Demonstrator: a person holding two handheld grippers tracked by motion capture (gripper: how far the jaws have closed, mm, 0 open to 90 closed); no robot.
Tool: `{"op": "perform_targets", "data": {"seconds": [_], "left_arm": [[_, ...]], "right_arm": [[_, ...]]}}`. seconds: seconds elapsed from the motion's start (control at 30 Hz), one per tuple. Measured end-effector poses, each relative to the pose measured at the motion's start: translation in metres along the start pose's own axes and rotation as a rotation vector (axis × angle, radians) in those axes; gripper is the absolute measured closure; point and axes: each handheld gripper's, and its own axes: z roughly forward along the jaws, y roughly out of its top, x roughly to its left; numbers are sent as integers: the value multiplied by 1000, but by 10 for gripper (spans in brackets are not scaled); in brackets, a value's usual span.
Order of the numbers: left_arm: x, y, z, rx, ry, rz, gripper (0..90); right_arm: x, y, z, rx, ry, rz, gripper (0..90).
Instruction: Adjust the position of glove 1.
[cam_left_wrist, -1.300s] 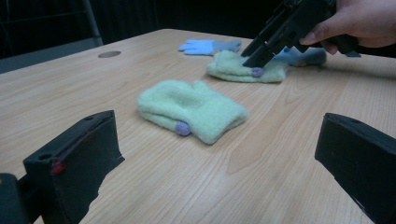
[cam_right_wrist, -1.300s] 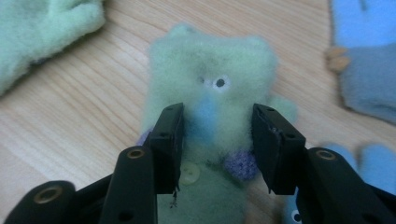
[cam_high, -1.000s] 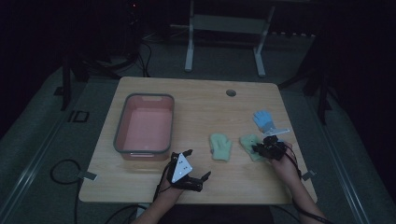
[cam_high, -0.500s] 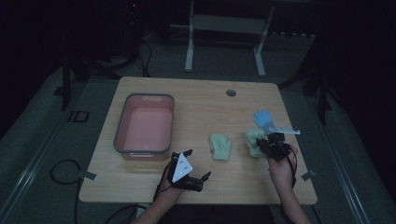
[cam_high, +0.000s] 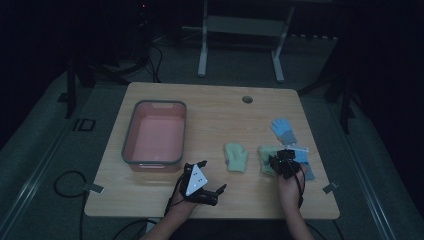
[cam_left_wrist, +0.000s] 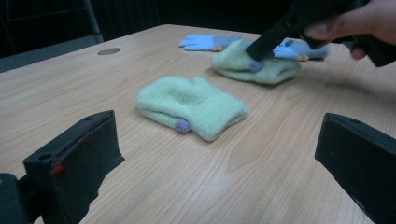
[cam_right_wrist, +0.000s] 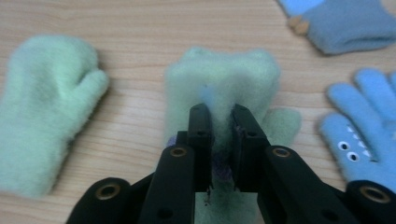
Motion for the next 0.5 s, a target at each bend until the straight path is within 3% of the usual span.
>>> {"op": "perform_targets", "data": {"seconds": [0.07,0.1,0.27,0.5], "left_arm": [[0,0,0,0,0,0,0],[1,0,0,1,-1,-5,0],[0,0,0,2,0,-1,0],[1,0,0,-1,-1,-4,0]], "right_arm": [[-1,-1,3,5,0,1,773],[-2,-4,8,15,2,8,713],[-5,-6,9,6,16,12,654],[-17,3,-2,4,72,-1,608]]}}
